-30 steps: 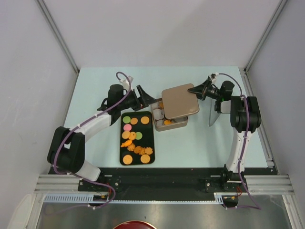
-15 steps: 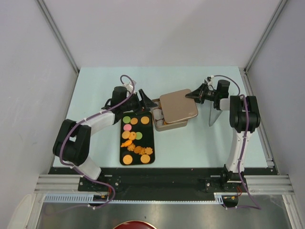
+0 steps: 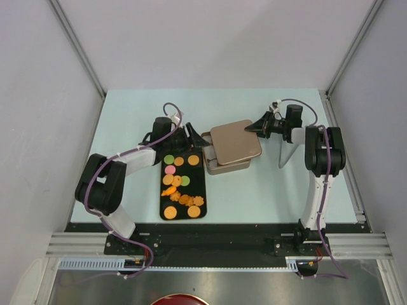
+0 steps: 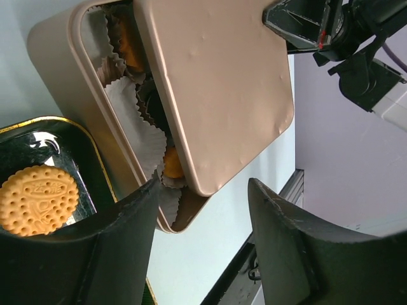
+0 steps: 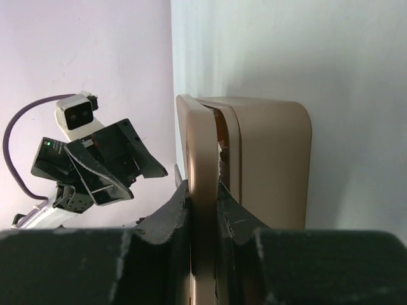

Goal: Pack the cookies

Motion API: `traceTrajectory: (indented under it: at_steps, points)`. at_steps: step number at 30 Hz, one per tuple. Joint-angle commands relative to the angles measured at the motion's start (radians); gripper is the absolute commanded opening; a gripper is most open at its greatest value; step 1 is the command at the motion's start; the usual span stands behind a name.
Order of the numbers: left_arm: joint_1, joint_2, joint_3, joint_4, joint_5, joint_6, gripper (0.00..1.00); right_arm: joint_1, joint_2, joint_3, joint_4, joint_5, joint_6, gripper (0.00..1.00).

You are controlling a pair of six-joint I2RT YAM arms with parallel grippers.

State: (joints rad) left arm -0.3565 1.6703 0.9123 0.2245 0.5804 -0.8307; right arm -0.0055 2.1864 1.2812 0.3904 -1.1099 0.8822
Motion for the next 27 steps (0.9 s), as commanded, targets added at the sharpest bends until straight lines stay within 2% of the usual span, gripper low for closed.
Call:
traceTrajectory:
  at_steps: [1,8,22,25,27]
  points:
    - [0.007,0.012,0.016,0.023,-0.001,0.001,0.61,0.044,0.013,0.038,-0.152,0.070,-0.143,0.00]
    - [0.007,0.028,0.020,-0.008,-0.030,0.016,0.52,0.059,0.007,0.050,-0.249,0.127,-0.221,0.00]
    - [0.007,0.051,0.016,-0.019,-0.053,0.018,0.44,0.052,0.009,0.050,-0.352,0.183,-0.269,0.00]
    - [0.007,0.055,0.014,-0.019,-0.057,0.018,0.39,0.045,0.018,0.049,-0.372,0.179,-0.273,0.00]
    - [0.007,0.062,0.014,-0.019,-0.057,0.018,0.31,0.042,0.024,0.050,-0.381,0.177,-0.275,0.00]
